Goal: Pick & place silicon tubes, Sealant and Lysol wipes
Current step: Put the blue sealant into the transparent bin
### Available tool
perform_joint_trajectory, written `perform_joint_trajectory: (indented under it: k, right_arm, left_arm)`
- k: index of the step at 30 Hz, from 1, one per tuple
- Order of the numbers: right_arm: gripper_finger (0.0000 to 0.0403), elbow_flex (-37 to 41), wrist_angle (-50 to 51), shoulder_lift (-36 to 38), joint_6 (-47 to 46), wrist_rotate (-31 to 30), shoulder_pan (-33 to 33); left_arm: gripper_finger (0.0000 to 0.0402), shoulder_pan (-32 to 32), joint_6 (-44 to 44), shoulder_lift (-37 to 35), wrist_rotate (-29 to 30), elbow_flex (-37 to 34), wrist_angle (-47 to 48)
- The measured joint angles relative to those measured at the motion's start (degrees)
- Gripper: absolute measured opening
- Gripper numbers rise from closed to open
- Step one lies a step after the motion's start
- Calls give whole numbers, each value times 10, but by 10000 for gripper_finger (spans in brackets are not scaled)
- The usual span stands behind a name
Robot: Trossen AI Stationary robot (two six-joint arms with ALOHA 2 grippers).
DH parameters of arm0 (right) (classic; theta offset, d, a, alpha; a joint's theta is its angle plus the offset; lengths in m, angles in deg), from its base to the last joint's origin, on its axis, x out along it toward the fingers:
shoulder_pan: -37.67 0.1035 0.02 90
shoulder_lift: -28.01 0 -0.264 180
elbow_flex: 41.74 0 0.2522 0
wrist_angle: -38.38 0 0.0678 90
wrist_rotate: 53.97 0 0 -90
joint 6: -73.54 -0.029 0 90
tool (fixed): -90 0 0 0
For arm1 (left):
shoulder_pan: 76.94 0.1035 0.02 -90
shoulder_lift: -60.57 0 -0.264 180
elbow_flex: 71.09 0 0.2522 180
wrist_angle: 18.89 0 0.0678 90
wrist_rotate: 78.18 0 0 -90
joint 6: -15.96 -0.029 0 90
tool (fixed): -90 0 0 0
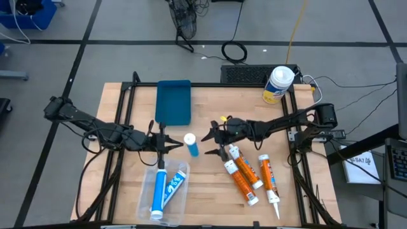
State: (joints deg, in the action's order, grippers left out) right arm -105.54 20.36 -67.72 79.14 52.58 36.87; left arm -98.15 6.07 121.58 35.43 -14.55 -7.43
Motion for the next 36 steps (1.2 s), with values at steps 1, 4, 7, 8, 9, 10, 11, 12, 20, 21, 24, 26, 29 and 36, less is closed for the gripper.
perform_joint_trajectory:
  k: [1, 4, 7, 8, 9, 10, 11, 12, 20, 21, 24, 26, 29, 36]
  right_arm:
    - [263, 0, -11, -5, 0, 0, 2]
    - [263, 0, -45, -27, 0, -4, 6]
    - [263, 0, -95, -61, 0, -35, 4]
    - [263, 0, -115, -73, 0, -44, 1]
    - [263, 0, -138, -86, 0, -48, -2]
    - [263, 0, -159, -96, -3, -47, -6]
    - [263, 0, -172, -104, -7, -47, -9]
    - [263, 0, -192, -116, -12, -46, -12]
    - [295, -13, -276, -182, -28, -44, -18]
    - [302, -19, -276, -187, -28, -44, -18]
    - [325, -34, -278, -195, -28, -45, -18]
    - [336, -43, -275, -195, -28, -46, -18]
    - [339, -55, -267, -195, -21, -47, -18]
    - [278, -75, -238, -195, -6, -43, -18]
  left_arm:
    - [4, 1, 1, 0, 0, 0, 1]
    - [17, 2, 10, 0, 0, 0, 1]
    - [36, 2, 10, 0, 0, 0, 1]
    - [42, 1, 11, 0, 0, 0, 0]
    - [47, 1, 11, 0, 0, 0, 0]
    - [53, 1, 11, 0, 0, 0, 1]
    - [57, 1, 11, 0, -1, 0, 1]
    - [62, 1, 12, 0, -1, 0, 1]
    - [82, 1, 12, 0, -1, 0, 5]
    - [82, 1, 12, 0, -1, 0, 4]
    - [78, 1, 12, 0, -1, 0, 5]
    - [77, 1, 12, 0, -1, 0, 6]
    - [78, 1, 12, 0, -2, 0, 8]
    - [77, 1, 12, 0, -2, 0, 8]
